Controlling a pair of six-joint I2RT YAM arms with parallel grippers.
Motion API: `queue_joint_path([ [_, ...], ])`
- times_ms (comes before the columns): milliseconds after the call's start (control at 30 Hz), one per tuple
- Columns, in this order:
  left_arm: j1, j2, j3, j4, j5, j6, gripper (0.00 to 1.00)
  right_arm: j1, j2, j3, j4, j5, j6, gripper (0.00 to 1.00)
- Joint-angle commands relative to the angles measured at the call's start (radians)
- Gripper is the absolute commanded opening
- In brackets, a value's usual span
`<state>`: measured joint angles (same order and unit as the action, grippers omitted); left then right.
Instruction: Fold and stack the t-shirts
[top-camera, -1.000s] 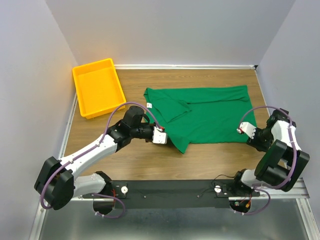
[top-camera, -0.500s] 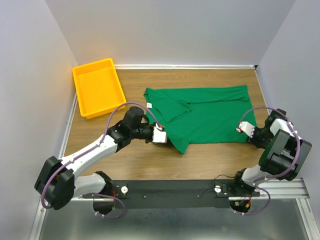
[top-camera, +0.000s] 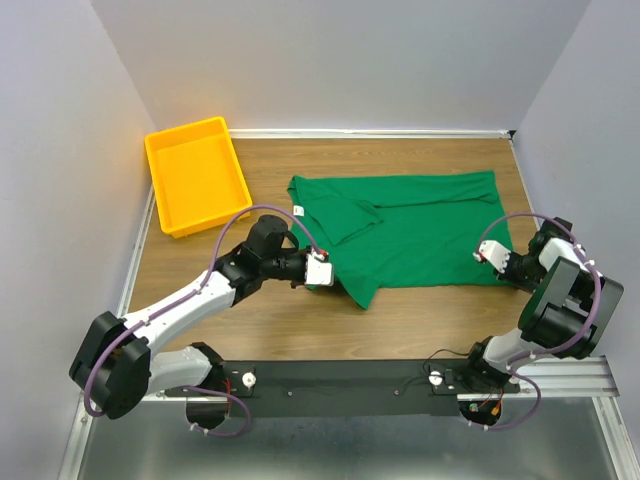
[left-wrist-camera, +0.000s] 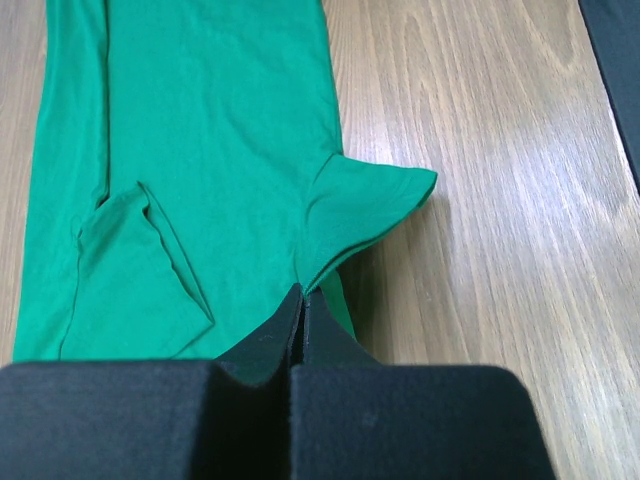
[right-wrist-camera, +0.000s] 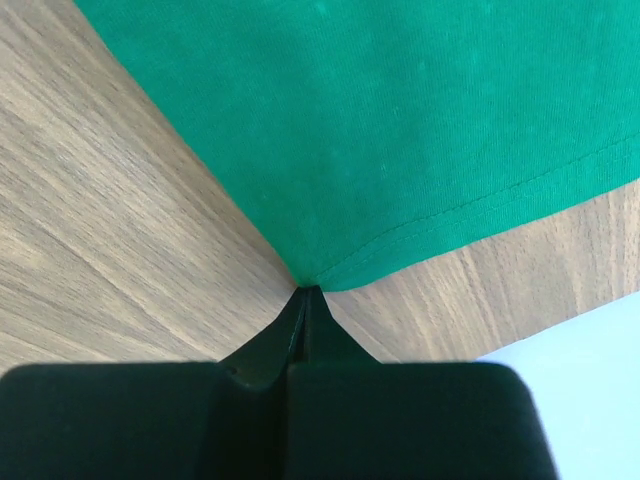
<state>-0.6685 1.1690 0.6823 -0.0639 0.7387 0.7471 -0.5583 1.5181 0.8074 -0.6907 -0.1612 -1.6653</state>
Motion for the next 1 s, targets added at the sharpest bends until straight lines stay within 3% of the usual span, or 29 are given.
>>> queue_joint_path([
  [0,0.009,-0.003,-0.018,0.044,0.041,-0.028,0.0,-0.006,0.013,-0.008,0.0,-0.058,0.033,0.01],
  [400,0.075,-0.046,-0.032,0.091,0.082,-0.055,0.0,-0.006,-0.022,0.173,-0.193,-0.152,0.033,0.0],
  [967,0.156,-0.019,-0.018,0.147,0.137,-0.081,0.0,-0.006,0.065,0.315,-0.23,-0.204,0.142,0.01],
])
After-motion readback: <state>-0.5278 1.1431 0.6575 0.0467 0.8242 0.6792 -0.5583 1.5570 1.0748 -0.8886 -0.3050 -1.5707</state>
